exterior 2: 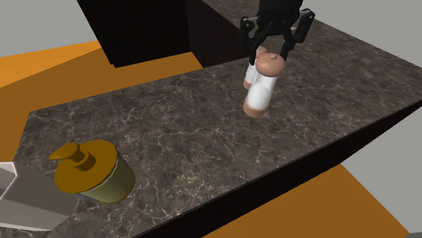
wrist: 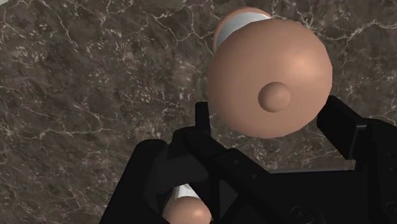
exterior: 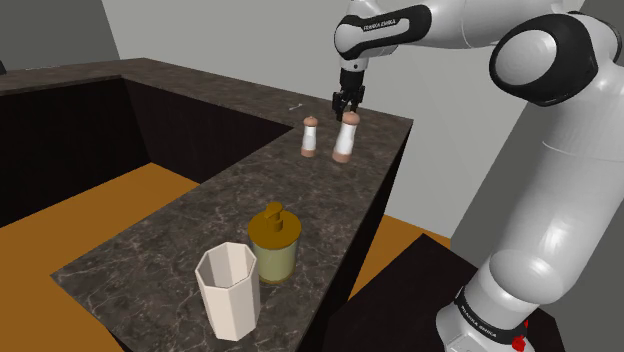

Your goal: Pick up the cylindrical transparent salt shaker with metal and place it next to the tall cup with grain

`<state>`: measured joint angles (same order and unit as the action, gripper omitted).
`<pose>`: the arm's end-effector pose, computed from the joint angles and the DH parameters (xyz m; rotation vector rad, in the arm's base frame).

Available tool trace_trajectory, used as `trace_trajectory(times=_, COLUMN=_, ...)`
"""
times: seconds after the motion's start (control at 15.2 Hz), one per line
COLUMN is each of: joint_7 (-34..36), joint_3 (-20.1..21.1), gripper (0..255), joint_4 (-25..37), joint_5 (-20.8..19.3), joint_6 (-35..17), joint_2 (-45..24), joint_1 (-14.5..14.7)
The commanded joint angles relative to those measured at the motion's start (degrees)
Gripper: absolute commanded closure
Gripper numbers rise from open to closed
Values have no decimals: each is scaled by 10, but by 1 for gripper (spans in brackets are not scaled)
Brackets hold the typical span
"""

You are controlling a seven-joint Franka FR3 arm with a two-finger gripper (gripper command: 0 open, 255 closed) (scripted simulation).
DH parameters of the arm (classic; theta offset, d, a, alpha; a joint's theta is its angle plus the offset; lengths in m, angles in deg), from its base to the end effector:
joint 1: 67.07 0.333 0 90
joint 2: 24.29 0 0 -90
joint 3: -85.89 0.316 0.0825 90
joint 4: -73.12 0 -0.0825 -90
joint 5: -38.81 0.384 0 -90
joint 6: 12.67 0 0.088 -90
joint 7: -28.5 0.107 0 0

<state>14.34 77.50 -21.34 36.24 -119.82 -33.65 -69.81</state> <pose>0.6079 -0.1174 0.5192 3.0608 0.1033 0.0669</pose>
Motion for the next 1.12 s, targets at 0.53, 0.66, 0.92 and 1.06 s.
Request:
trace_trajectory(times=0.53, joint_7=-4, joint_3=0, gripper=255, joint_4=82, joint_5=1, joint_6=79, joint_2=-4, joint_1=0)
trace_trajectory(times=0.66, joint_7=-5, joint_3=0, gripper=255, joint_4=101, joint_5=2, joint_6=95, joint_2=-6, joint_1=-1)
trace_trajectory(times=0.92, joint_7=-8, joint_3=-1, gripper=255, joint_4=143, joint_5=3, joint_6=129, joint_2=-14, joint_1=-2)
trace_trajectory(times=1.06, joint_7=-9, joint_3=-1, gripper=255, joint_4=165, joint_5=4, joint_6=147, joint_2=-19, joint_1=-2)
